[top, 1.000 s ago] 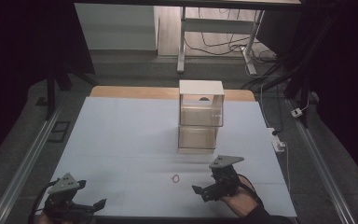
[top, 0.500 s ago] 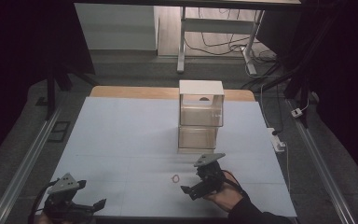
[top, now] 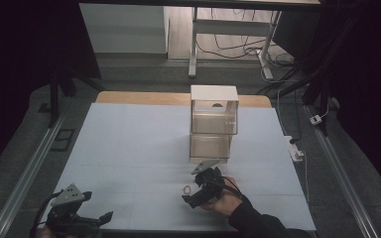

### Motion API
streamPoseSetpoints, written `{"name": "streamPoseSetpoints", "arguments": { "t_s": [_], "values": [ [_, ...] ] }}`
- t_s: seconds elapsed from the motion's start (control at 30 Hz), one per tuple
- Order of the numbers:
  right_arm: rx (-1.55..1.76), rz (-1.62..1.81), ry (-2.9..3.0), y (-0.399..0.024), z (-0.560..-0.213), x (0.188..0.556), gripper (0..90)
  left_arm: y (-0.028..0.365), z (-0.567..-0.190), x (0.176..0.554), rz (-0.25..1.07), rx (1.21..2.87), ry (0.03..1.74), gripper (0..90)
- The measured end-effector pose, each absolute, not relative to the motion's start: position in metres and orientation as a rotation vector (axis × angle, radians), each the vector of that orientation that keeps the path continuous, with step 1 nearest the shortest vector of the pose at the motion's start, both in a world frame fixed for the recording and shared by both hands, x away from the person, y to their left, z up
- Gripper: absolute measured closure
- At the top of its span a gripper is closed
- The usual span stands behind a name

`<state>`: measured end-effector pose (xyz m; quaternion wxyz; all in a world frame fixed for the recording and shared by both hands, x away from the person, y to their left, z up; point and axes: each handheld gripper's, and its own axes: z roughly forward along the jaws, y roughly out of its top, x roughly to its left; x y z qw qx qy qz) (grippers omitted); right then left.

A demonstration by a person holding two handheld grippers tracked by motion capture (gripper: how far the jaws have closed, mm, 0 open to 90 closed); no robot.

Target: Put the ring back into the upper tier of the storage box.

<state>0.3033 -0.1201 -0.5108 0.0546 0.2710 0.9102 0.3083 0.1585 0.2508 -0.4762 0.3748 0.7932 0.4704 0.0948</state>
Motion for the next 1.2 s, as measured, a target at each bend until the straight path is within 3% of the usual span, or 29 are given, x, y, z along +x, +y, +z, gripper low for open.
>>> {"name": "streamPoseSetpoints", "arguments": {
  "t_s": [0.27,0.47,0.57,0.73,0.77,0.83,1.2],
  "values": [
    [0.832,0.865,2.723,-0.115,-0.519,0.317,8.2,0.251,-0.476,0.158,0.246,2.036,1.201,1.0],
    [0.829,0.852,2.705,-0.114,-0.519,0.325,23.4,0.25,-0.476,0.158,0.246,2.039,1.199,1.2],
    [0.75,0.813,2.723,-0.112,-0.52,0.324,38.7,0.25,-0.476,0.158,0.247,2.041,1.198,1.2],
    [0.63,0.801,2.79,-0.105,-0.516,0.315,76.9,0.25,-0.476,0.158,0.246,2.04,1.198,1.3],
    [0.63,0.801,2.79,-0.105,-0.516,0.315,76.9,0.25,-0.476,0.158,0.246,2.04,1.197,1.3],
    [0.611,0.794,2.809,-0.102,-0.516,0.312,86.4,0.25,-0.476,0.158,0.247,2.041,1.197,1.3],
    [0.686,0.833,2.825,-0.106,-0.507,0.315,88.5,0.252,-0.476,0.159,0.232,2.03,1.204,2.4]
  ]
}}
